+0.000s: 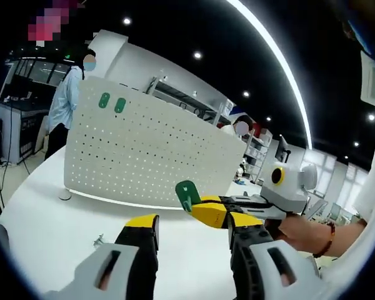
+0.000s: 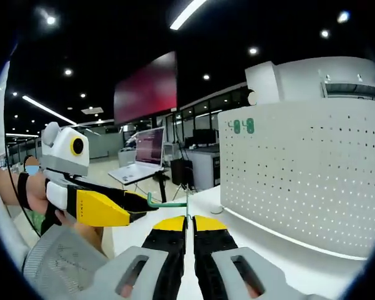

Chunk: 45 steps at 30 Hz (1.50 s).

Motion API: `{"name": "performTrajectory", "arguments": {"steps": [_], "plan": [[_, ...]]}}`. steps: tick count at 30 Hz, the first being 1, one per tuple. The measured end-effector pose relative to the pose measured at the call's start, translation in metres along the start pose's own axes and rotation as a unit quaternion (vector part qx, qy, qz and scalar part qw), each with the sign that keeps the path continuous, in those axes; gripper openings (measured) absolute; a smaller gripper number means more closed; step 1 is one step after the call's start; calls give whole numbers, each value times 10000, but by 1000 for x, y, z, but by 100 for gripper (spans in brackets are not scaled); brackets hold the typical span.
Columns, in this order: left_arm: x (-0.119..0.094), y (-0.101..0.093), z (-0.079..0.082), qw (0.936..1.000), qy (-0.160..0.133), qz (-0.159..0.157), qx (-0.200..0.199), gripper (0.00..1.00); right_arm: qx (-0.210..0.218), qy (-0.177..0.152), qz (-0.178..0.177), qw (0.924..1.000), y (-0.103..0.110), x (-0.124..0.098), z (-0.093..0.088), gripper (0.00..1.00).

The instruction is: Insert the hook assembly into the mounting plate slot until the hook locks in place.

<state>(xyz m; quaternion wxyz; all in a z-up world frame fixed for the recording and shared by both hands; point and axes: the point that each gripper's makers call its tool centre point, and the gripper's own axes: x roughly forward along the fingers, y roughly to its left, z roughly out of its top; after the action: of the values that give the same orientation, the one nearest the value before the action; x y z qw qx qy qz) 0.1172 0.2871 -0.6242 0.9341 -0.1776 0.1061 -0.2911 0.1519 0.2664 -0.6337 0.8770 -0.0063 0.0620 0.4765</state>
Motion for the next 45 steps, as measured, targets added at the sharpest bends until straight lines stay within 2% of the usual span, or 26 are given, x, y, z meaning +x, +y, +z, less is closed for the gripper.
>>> {"name": "performTrajectory", "arguments": {"steps": [7, 9, 12, 17, 25, 29, 36, 45], "plan": [[1, -3, 4, 9999, -22, -47, -120, 39, 134, -196, 41, 9997, 5, -5, 6, 2], [1, -5, 4, 9995, 0, -111, -279, 37, 145, -211, 41, 9997, 6, -6, 7, 2], [1, -8, 6, 9995, -72, -135, -268, 35, 113, -207, 70, 9997, 8, -6, 7, 2], [1, -8, 2, 9993, 23, -142, -359, 32, -42, -149, 126, 9998, 14, -6, 6, 2], [2, -7, 3, 9987, 70, -135, -482, 19, -151, -181, 201, 9995, 21, -7, 9, 2], [2, -4, 3, 9981, 88, -145, -593, 10, -254, -216, 251, 9991, 22, -7, 13, 2], [0, -3, 5, 9974, 88, -166, -697, 6, -488, -143, 313, 9982, 27, -6, 10, 2], [1, -4, 2, 9968, 105, -201, -764, 3, -409, -164, 317, 9985, 27, -5, 10, 2]]}}
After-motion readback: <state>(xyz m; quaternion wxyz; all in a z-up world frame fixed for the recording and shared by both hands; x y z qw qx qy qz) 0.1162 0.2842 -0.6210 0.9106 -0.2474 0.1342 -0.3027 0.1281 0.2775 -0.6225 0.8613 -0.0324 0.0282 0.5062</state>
